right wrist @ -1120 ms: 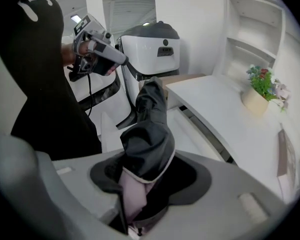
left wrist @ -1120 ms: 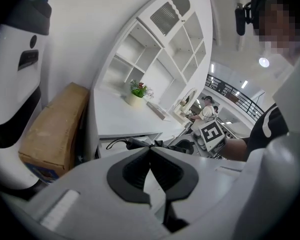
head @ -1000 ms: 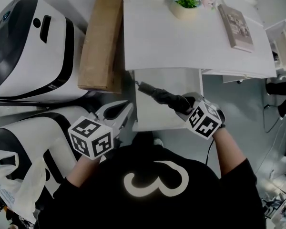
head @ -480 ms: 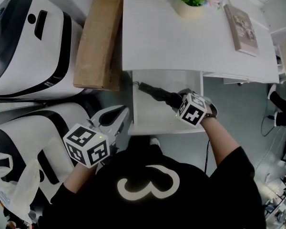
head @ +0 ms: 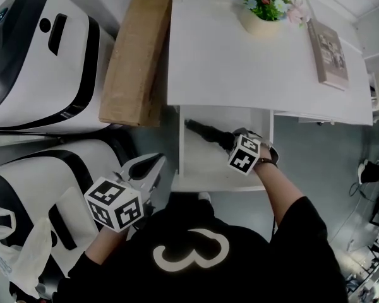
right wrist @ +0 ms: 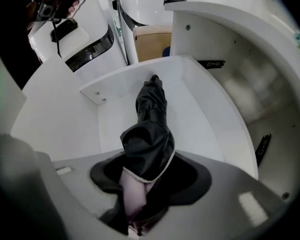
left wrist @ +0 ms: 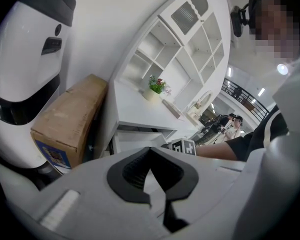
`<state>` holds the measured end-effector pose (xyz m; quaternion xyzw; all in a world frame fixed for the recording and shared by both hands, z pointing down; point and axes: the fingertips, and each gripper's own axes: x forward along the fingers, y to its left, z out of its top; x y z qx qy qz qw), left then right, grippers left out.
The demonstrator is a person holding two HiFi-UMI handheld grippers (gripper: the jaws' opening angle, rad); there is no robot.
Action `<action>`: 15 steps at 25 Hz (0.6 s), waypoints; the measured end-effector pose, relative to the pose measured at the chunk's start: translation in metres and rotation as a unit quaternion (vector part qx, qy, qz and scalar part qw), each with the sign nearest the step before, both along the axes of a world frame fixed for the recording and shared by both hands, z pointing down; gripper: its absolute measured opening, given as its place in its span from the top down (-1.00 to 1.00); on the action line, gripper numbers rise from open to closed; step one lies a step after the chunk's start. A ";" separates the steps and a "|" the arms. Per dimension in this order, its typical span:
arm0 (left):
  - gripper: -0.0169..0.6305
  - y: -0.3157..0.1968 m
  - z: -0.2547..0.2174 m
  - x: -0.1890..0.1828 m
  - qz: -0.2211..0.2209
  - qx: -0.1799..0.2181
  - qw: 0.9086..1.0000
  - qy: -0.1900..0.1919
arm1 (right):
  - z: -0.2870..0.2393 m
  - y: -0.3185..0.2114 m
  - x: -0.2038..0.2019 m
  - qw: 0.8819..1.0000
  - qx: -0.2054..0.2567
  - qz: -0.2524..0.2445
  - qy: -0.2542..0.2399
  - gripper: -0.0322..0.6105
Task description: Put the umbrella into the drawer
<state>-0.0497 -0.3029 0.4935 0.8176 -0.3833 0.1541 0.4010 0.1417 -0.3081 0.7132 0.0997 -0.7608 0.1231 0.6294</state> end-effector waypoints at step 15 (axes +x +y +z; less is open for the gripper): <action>0.92 0.000 0.017 -0.010 -0.013 -0.022 1.000 -0.001 | 0.044 -0.004 0.009 0.999 0.017 -0.018 0.033 0.23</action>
